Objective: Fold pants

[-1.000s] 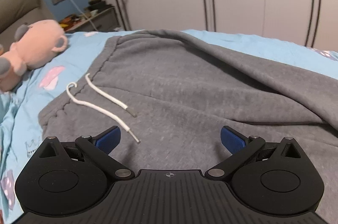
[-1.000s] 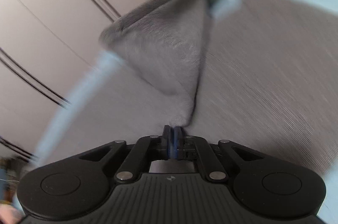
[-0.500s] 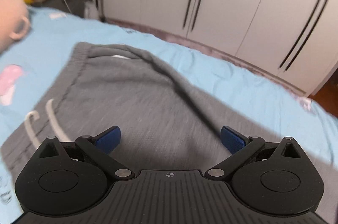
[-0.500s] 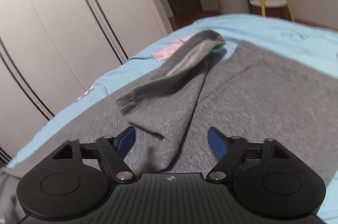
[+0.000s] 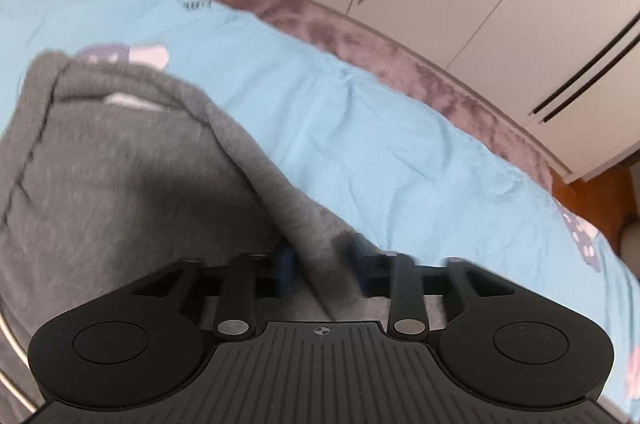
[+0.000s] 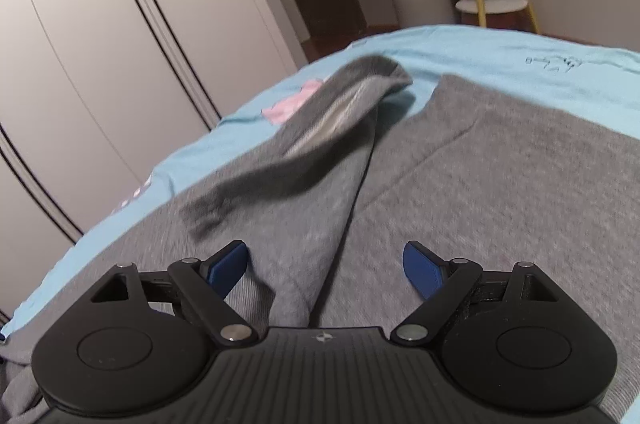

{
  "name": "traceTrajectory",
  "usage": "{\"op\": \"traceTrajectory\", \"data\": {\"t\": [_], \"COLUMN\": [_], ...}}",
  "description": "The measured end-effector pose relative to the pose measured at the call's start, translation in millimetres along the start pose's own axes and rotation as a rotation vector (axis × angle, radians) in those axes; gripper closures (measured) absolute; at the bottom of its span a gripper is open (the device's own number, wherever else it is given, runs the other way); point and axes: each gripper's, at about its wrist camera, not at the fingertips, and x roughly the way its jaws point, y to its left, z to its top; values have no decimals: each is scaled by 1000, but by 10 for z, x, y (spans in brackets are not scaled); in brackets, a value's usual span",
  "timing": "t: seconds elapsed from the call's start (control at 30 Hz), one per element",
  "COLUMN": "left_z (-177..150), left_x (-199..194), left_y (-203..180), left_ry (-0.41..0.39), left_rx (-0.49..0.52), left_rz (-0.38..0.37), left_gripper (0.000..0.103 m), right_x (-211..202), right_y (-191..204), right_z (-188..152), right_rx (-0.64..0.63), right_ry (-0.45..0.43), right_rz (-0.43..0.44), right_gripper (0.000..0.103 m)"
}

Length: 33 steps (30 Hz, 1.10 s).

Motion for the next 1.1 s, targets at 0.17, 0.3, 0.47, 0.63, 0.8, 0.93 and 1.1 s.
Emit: {"op": "traceTrajectory", "data": {"t": [0.17,0.3,0.47,0.63,0.8,0.93,1.1], "left_z": [25,-17,-53,-51,-57,-79,-170], "left_x": [89,148,135,208,214,135,-222], "left_y": [-25,-116,-97,-93,-131,-70,-57], "left_ry": [-13,-20,-46,-44,-49,-60,-137], "left_rx": [45,97,118,104,112,104,141], "left_rz": [1,46,31,40,60,47,33], "left_gripper": [86,91,92,90,92,95,96], "right_x": [-6,-10,12,145,471,673,495], "right_y": [100,236,455,634,614,402,68], "right_z": [-26,1,27,-13,12,67,373], "right_rx": [-97,-204,-378,-443,-423,-335,-107], "right_ry": [-38,-90,-151,-88,-38,-34,-29], "right_rz": [-45,-55,-71,9,-42,-41,46], "right_gripper": [17,17,5,5,9,83,95]}}
